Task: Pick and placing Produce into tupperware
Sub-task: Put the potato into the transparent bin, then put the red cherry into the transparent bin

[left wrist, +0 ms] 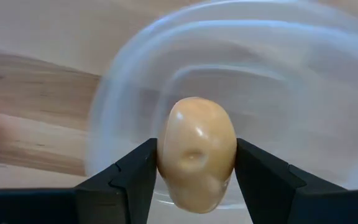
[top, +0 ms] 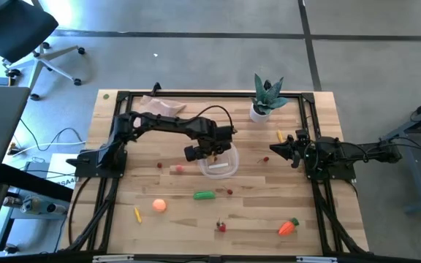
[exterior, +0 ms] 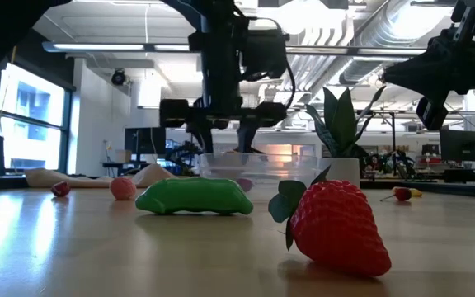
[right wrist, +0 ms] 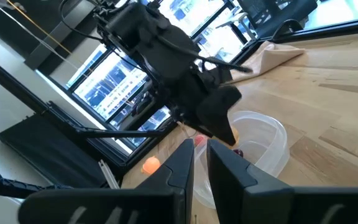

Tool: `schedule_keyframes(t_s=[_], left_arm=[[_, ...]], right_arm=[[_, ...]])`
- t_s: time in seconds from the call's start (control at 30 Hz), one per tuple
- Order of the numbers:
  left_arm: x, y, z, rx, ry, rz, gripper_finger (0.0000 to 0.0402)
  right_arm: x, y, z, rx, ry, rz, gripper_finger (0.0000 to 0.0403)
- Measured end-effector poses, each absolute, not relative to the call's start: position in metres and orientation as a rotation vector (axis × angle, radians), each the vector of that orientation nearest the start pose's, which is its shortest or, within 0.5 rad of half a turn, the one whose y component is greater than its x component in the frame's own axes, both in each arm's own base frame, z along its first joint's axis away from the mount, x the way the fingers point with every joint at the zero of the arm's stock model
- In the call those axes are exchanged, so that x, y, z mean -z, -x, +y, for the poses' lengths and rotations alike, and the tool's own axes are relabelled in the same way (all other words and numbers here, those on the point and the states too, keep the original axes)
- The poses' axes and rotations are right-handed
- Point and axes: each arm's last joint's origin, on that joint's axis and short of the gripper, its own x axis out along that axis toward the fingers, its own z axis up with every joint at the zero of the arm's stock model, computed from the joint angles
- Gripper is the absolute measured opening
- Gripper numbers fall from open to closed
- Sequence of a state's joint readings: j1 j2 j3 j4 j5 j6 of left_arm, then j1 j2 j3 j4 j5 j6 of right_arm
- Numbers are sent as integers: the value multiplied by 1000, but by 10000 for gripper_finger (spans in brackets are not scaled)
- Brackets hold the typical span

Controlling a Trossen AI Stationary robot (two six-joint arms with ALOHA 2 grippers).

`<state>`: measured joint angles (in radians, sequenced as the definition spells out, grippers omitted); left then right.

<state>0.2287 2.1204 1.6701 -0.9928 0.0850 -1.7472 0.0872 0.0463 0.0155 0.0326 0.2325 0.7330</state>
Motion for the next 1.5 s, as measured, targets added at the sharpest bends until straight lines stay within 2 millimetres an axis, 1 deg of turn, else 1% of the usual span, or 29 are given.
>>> schedule_keyframes(t_s=[0.17, 0.6, 0.7, 0.77, 0.83, 0.97, 1.1, 1.2, 1.37, 1.43, 1.5], left_arm=[[-183, -407, 92, -1341, 1615, 941, 207], [-183, -407, 93, -1347, 1620, 936, 209], [-183, -407, 92, -1330, 1643, 959, 209], [-187, -405, 90, -1305, 1664, 998, 209], [-198, -400, 88, -1278, 1685, 1023, 209], [-226, -383, 87, -1294, 1692, 1041, 209], [-259, -356, 89, -1344, 1690, 1049, 209], [-279, -334, 89, -1420, 1632, 1054, 209], [-304, -302, 85, -1509, 1459, 1076, 209], [-310, -294, 84, -1524, 1415, 1080, 209], [-312, -286, 83, -1521, 1403, 1050, 209]], right_arm=[[-168, -99, 2, 138, -732, -56, 36], [-168, -99, 2, 138, -732, -55, 36], [-168, -99, 2, 138, -732, -55, 36], [-168, -99, 2, 138, -732, -55, 36], [-168, -99, 2, 138, -732, -55, 36], [-168, -99, 2, 138, -732, -55, 36], [-168, -99, 2, 138, -732, -55, 36], [-168, -99, 2, 138, -732, -56, 36], [-168, -99, 2, 138, -732, -55, 36], [-168, -99, 2, 138, -732, -56, 36], [-168, -99, 2, 138, -732, -55, 36]])
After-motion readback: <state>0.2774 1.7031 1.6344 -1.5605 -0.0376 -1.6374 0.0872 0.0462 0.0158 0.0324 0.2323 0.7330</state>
